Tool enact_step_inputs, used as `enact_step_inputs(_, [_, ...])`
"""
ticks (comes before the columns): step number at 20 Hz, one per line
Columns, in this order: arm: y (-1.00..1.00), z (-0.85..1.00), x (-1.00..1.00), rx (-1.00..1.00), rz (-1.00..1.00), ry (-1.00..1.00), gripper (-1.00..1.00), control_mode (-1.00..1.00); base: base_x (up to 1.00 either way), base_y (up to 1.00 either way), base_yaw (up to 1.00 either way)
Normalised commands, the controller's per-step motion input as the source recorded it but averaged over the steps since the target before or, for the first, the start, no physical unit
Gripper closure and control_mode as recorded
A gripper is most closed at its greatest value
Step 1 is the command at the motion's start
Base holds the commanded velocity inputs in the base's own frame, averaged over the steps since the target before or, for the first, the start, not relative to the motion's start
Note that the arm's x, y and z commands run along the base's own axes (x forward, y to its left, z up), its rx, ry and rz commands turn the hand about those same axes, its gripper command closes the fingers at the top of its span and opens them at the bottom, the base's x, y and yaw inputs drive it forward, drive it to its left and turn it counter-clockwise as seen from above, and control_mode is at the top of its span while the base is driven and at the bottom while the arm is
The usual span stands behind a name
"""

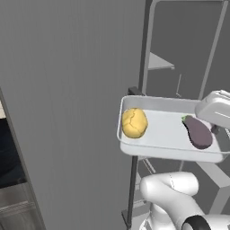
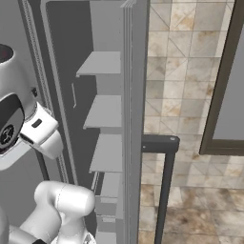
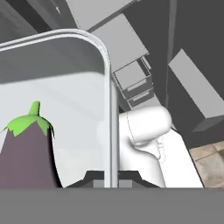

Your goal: Take the eggplant and potato out of the freezer and place them in the tupperware container on the counter. Then put the tupperware containing the vegetables back in the freezer.

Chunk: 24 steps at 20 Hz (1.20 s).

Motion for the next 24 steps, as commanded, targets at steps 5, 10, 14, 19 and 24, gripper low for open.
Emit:
enact_step_inputs(5, [-0.21,0.41,0.0,0.0,-0.19,-0.14,1.0,-1.0,0.0,0.0,0.0])
enact_step_inputs(10, [-0.26,0.4,0.09,0.0,-0.22,-0.09,1.0,-1.0,0.0,0.0,0.0])
enact_step_inputs(14, [-0.29,0.24,0.33,0.0,-0.21,-0.01,1.0,-1.0,0.0,0.0,0.0])
enact_step_inputs(19, [-0.16,0.12,0.25,0.02,-0.22,-0.04,1.0,-1.0,0.0,0.0,0.0])
enact_step_inputs(24, [-0.06,0.01,0.18,0.05,-0.22,-0.11,1.0,-1.0,0.0,0.0,0.0])
